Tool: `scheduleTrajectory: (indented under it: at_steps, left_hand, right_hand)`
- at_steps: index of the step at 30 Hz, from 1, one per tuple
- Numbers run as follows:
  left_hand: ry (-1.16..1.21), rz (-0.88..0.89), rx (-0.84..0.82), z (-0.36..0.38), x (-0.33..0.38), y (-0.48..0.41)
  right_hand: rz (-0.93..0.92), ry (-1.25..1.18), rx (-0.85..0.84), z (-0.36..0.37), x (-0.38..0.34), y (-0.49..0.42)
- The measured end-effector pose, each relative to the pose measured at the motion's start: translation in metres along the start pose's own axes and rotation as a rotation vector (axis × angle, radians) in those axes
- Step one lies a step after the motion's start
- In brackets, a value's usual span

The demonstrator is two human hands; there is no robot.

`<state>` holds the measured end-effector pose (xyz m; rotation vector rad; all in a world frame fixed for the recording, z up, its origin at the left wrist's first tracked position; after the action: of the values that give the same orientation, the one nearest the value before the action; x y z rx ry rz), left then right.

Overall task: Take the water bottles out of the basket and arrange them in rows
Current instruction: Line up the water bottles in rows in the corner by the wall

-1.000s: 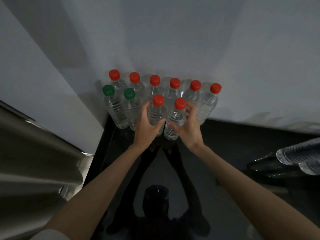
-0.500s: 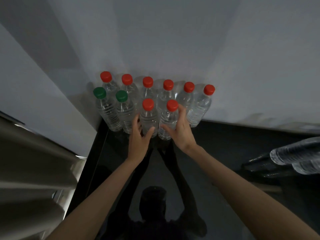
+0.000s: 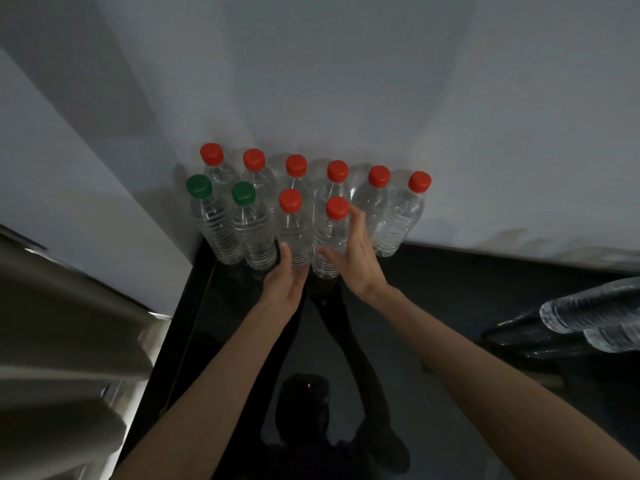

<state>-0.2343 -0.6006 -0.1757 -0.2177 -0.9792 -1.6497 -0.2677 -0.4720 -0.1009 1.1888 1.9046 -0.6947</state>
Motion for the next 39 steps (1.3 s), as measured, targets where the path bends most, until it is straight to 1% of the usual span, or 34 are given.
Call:
scheduleTrajectory:
  at_steps: [3,8,14,17,20,23,26,29,32,39]
  left_hand:
    - [0.022,-0.002,0.015,-0.001,0.002,-0.002]
    - [0.003,0.011,0.047,-0.007,0.004,-0.001]
    - [0.001,0.019,0.043,-0.015,0.009,-0.003]
    - [-0.014,-0.031,0.041,-0.010,0.010,0.002]
    - [-0.106,-0.116,0.050,-0.004,0.011,0.014]
    - [-0.173,-0.126,0.093,-0.001,0.012,0.028]
    - [-0.269,-0.121,0.103,0.007,0.012,0.049]
    - [-0.446,-0.106,0.023,0.023,0.005,0.075]
    - [-0.589,-0.064,-0.043,0.050,-0.005,0.093]
    - [-0.834,0.105,-0.295,0.158,-0.054,0.117]
  right_hand:
    - [0.003,0.007,0.010,0.002,0.004,-0.004]
    - [0.025,0.014,0.093,0.008,0.005,-0.006]
    - [0.063,-0.015,0.136,0.012,0.005,-0.009]
    - [0.097,-0.019,0.121,0.011,0.005,-0.007]
    - [0.139,-0.075,0.056,0.009,-0.002,-0.003]
    - [0.158,-0.080,-0.055,-0.003,-0.015,0.007]
    - [0.148,-0.018,-0.086,-0.026,-0.028,0.030]
    - [0.137,0.021,-0.015,-0.059,-0.042,0.066]
    - [0.088,0.085,0.115,-0.096,-0.049,0.110]
    - [0.122,0.196,0.360,-0.186,-0.024,0.204]
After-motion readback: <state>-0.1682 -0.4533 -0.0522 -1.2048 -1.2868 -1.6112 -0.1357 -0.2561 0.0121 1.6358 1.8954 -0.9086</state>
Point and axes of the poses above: each hand's wrist, its own y-axis away from the middle knuckle, its own z-axis out of the palm, x = y × z, the point moved 4 cm from there along -y, towards the middle knuckle, and after that the axes turned 10 degrees about -x, right-handed, at the moved point
